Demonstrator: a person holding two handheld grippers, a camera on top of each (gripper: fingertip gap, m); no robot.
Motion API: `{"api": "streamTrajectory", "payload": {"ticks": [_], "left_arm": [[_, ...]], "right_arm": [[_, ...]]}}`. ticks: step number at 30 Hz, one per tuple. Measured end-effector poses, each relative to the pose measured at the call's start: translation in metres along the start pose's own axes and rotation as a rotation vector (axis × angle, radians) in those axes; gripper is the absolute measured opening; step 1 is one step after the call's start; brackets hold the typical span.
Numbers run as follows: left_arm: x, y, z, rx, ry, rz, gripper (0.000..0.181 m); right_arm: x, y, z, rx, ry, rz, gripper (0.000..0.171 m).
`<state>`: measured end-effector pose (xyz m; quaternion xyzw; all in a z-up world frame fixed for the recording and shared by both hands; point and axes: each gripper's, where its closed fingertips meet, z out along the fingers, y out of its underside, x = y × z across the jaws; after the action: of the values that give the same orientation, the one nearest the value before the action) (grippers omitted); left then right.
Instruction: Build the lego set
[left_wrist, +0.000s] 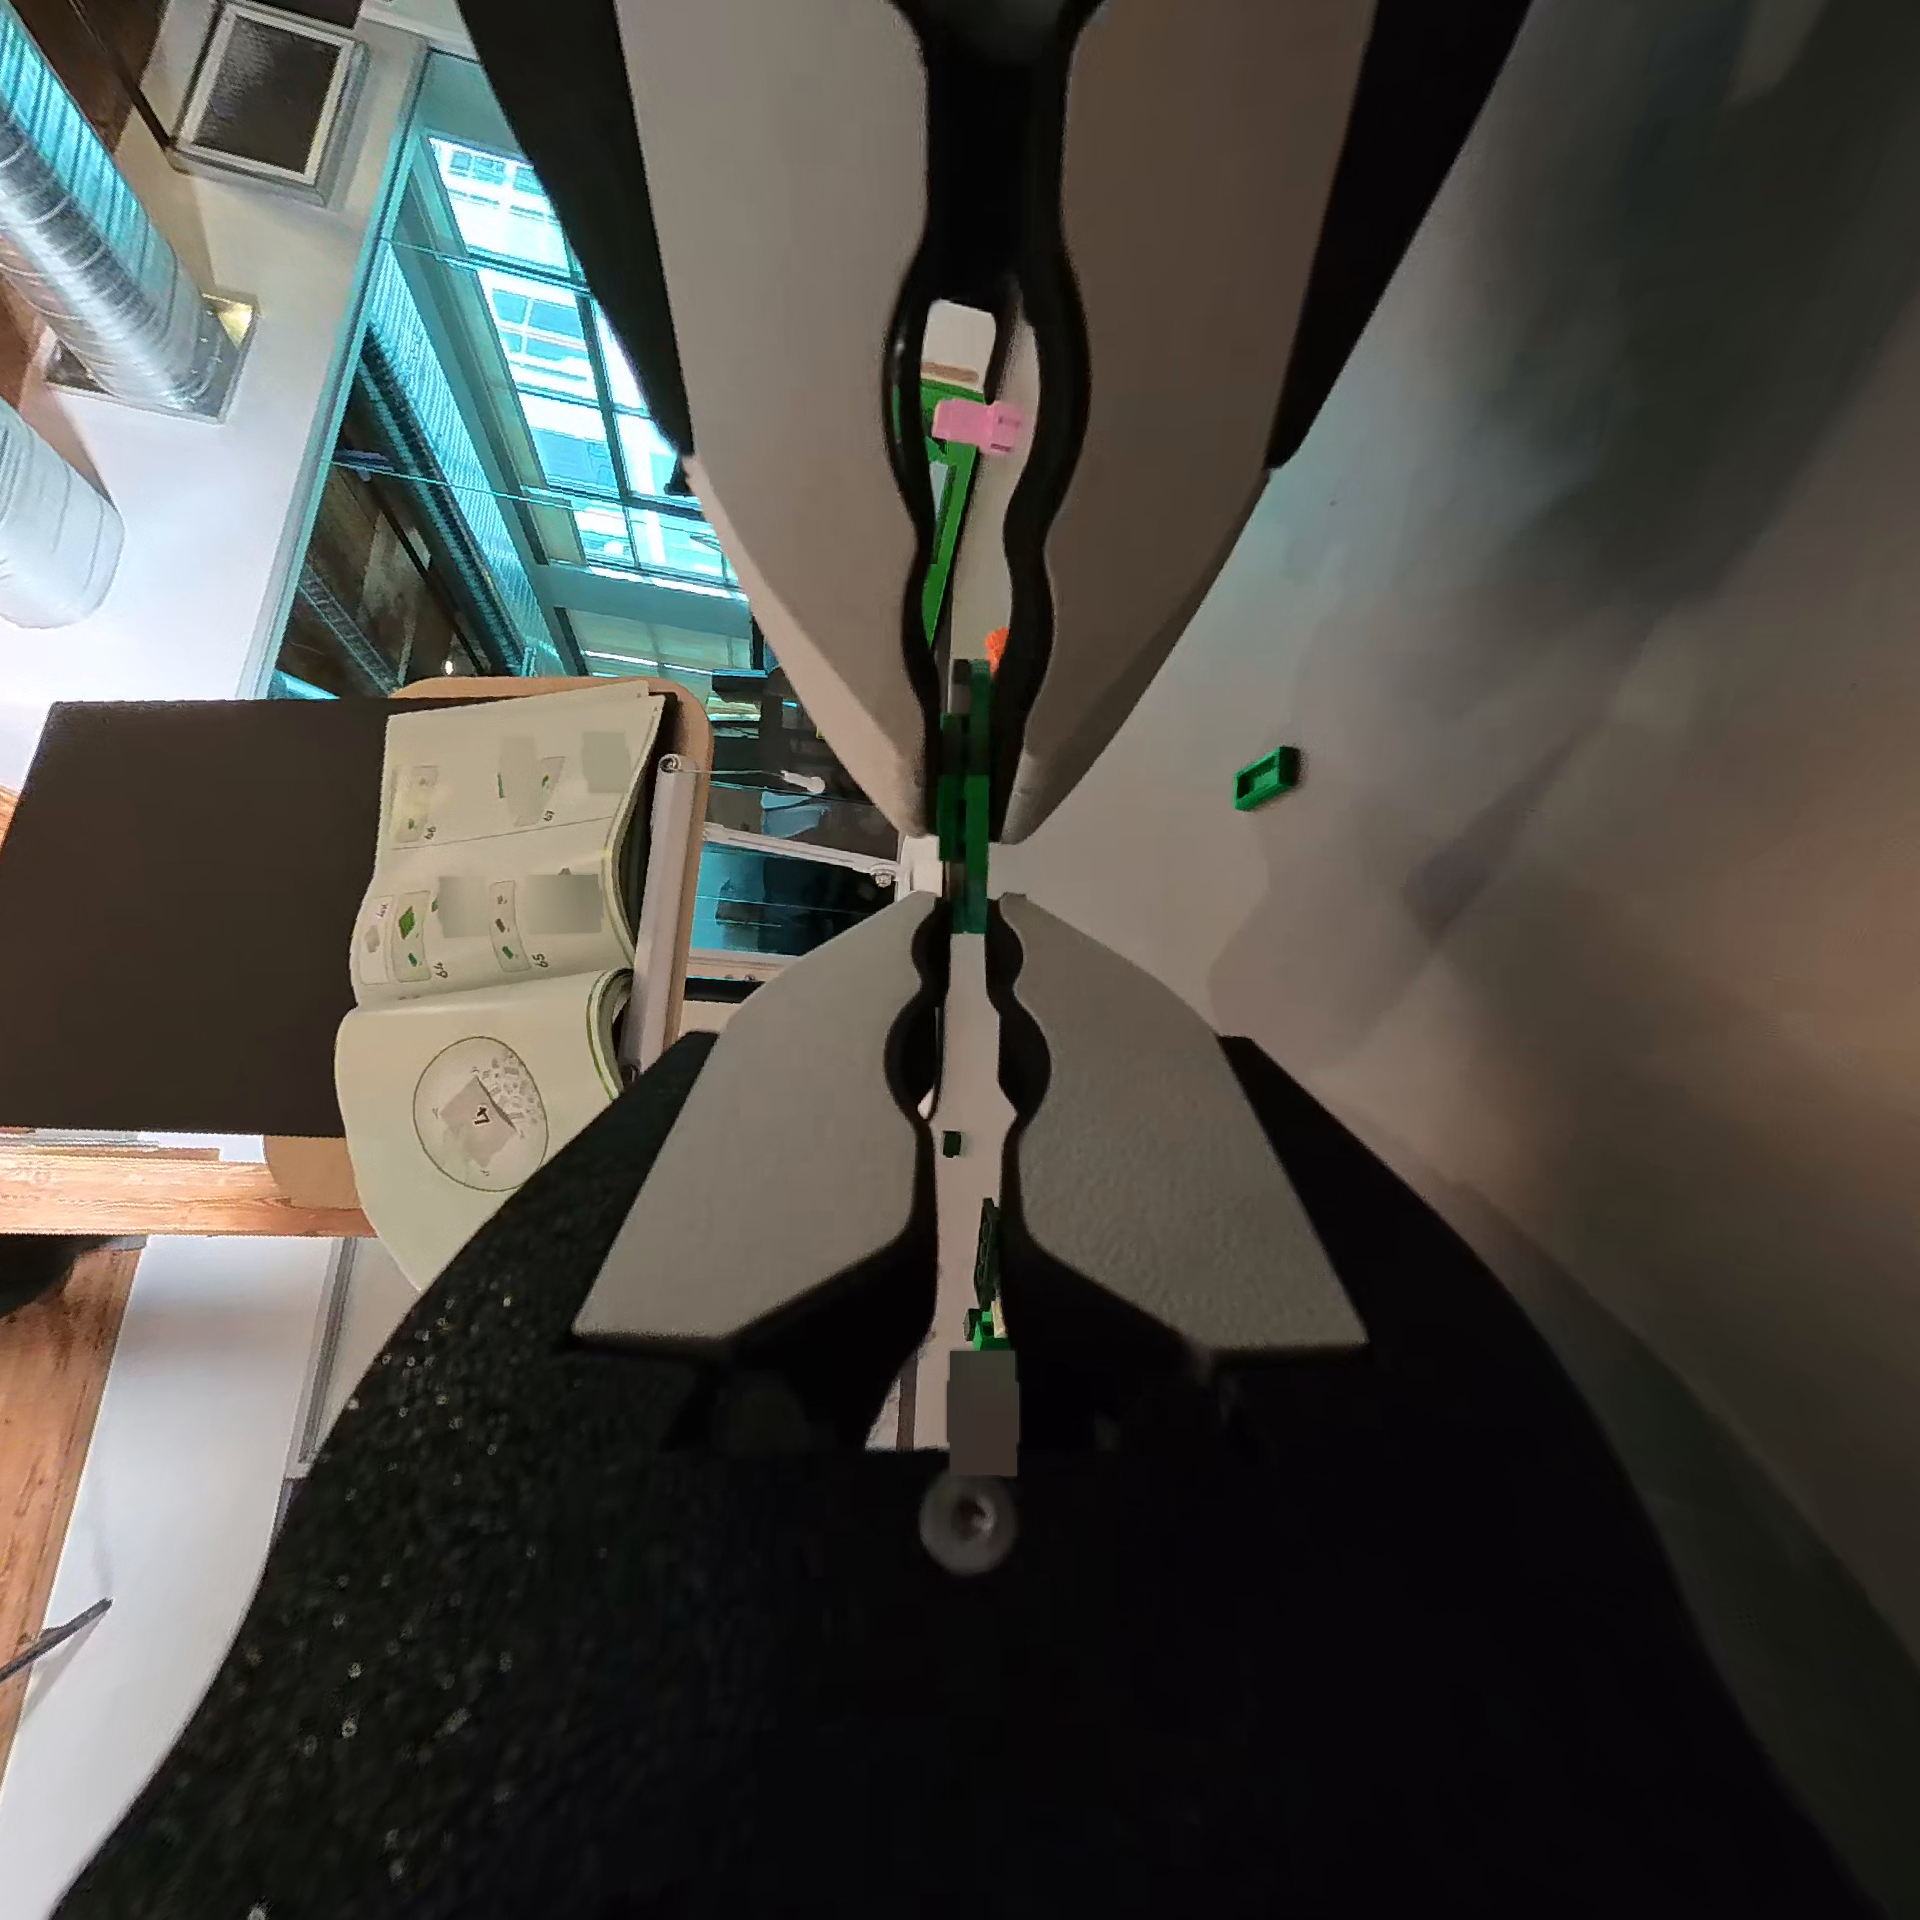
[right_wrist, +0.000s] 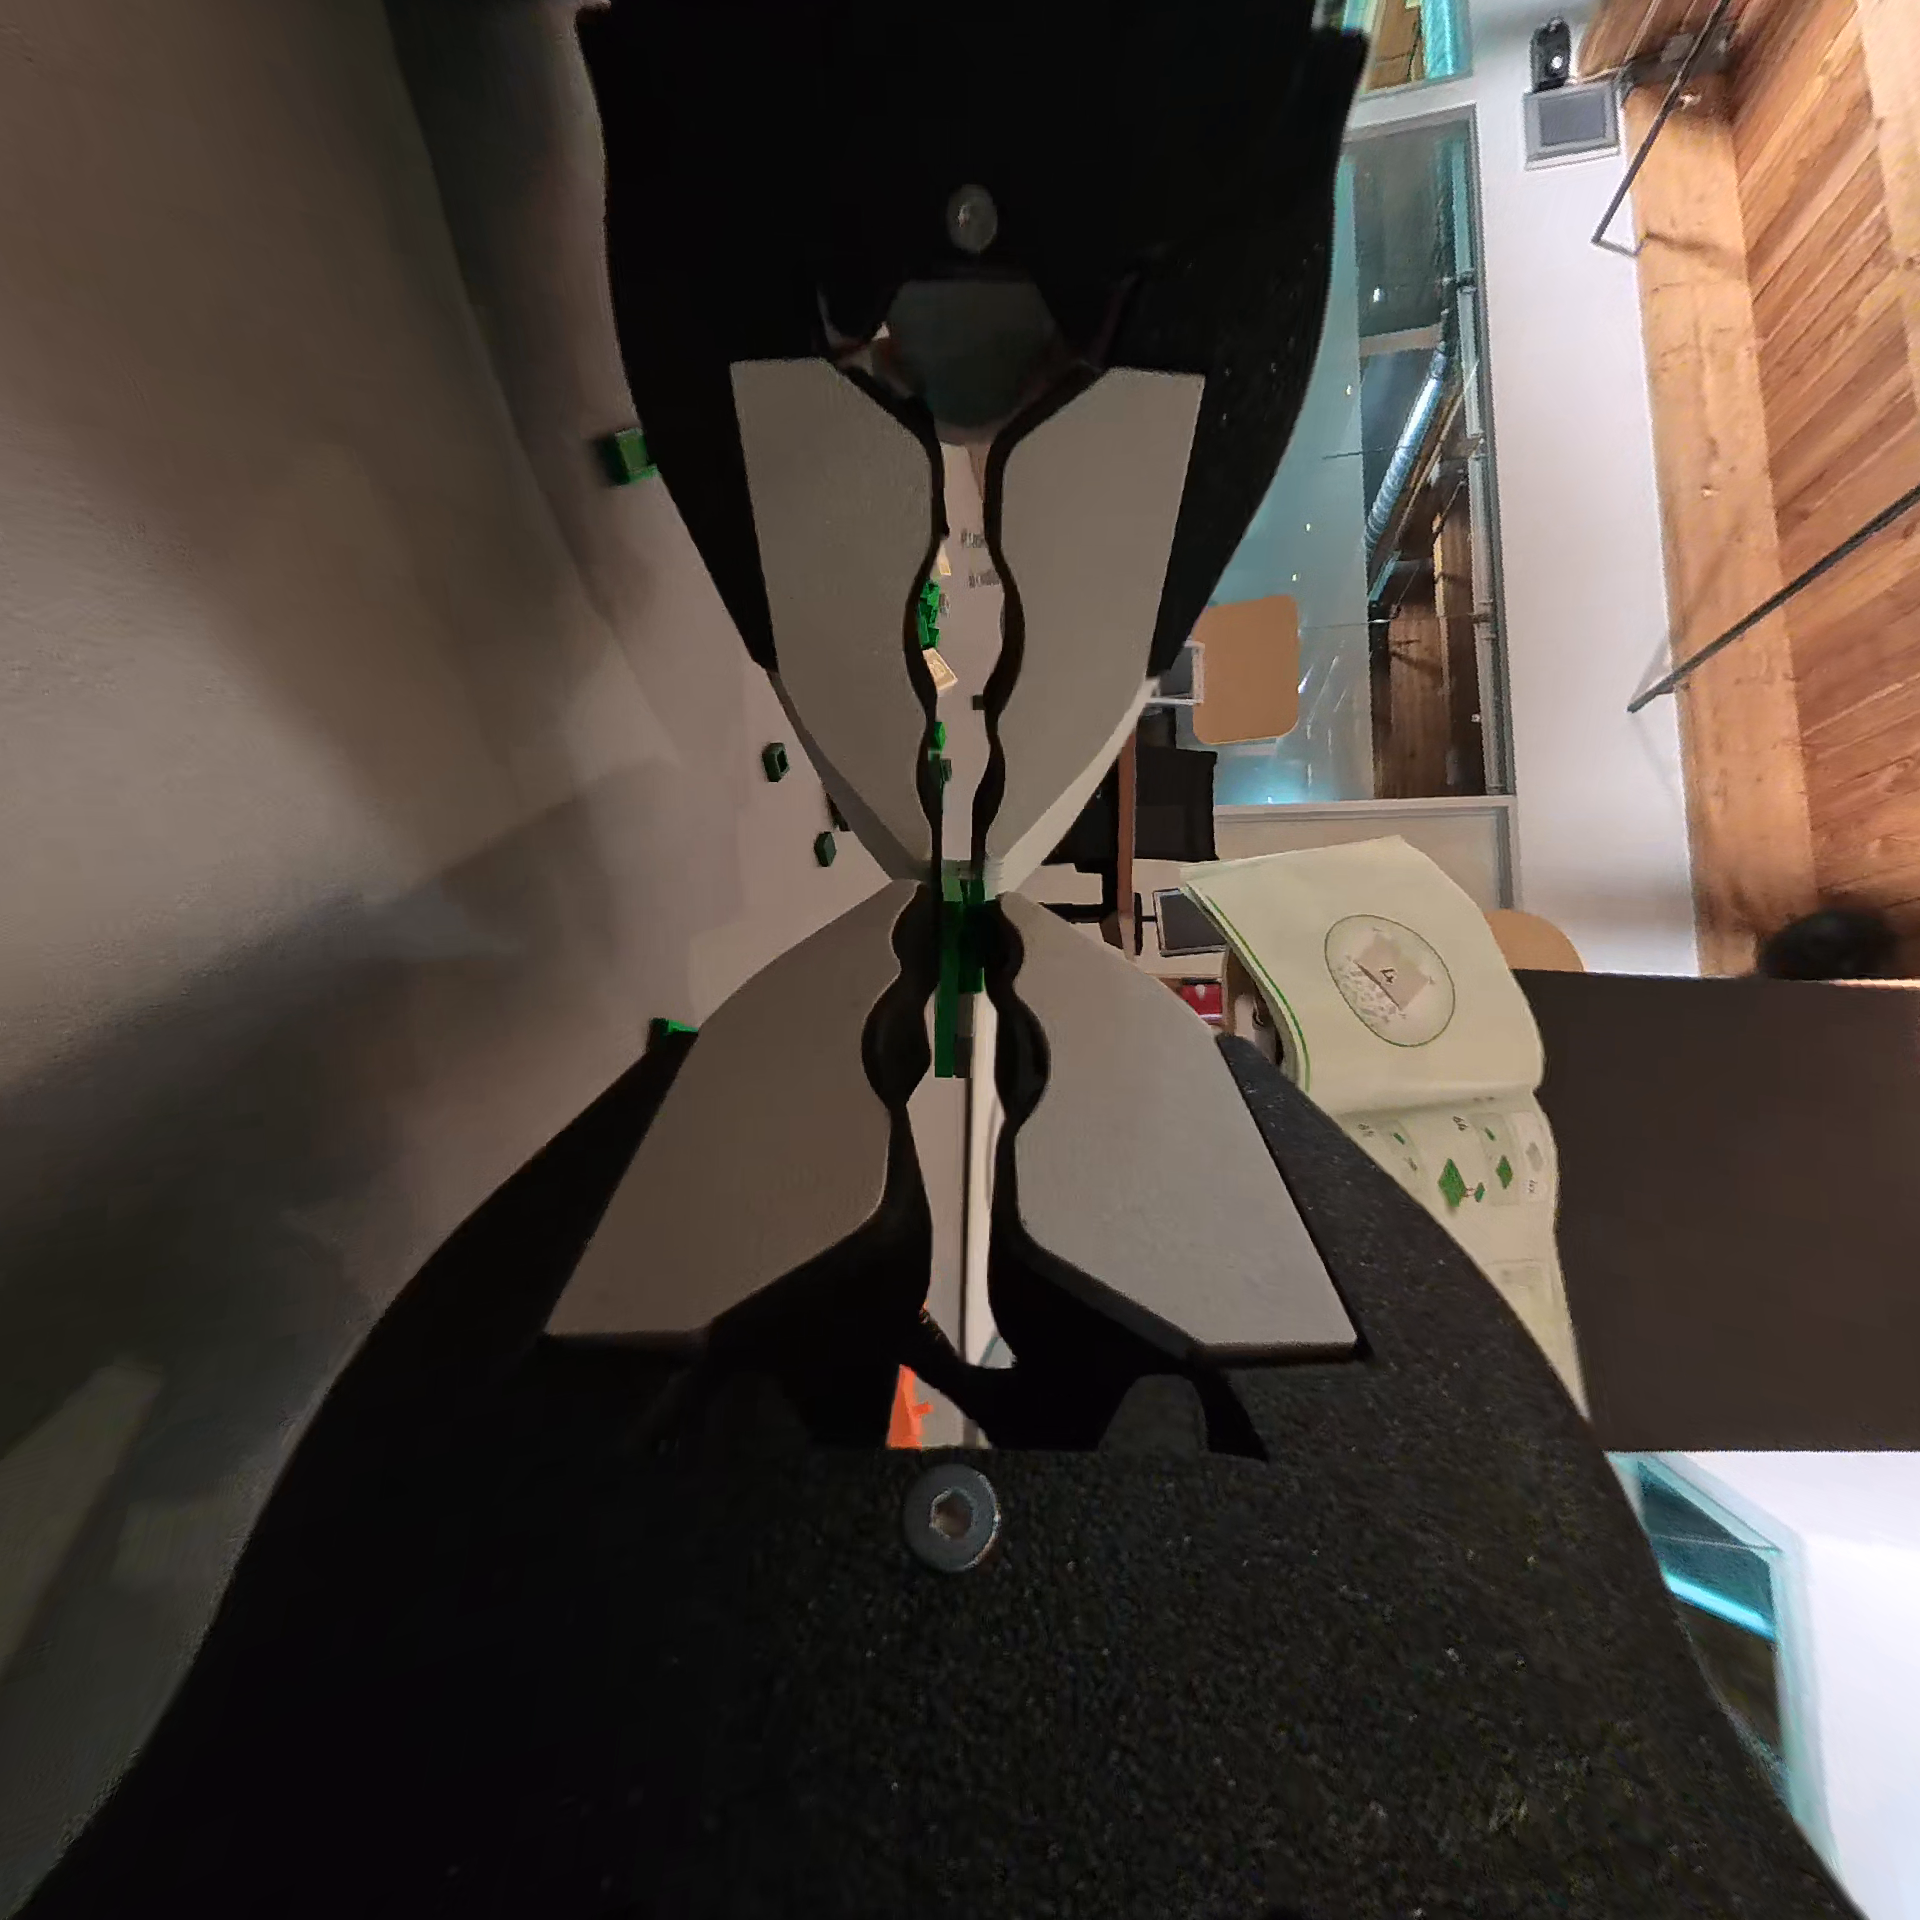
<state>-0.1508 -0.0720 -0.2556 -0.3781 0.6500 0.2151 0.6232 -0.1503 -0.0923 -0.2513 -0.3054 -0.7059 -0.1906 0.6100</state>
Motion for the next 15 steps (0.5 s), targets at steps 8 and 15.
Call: {"api": "streamTrajectory", "payload": {"ticks": [8, 15], "left_arm": [[0.0017, 0.0007, 0.0010, -0.025, 0.002, 0.029, 0.005], [0.0024, 0.0047, 0.0015, -0.033, 0.009, 0.013, 0.005]], "right_arm": [[-0.0029, 0.0013, 0.0008, -0.042, -0.018, -0.046, 0.006], [-0.0033, 0.0013, 0.0049, -0.047, -0.045, 0.036, 0.006]]}}
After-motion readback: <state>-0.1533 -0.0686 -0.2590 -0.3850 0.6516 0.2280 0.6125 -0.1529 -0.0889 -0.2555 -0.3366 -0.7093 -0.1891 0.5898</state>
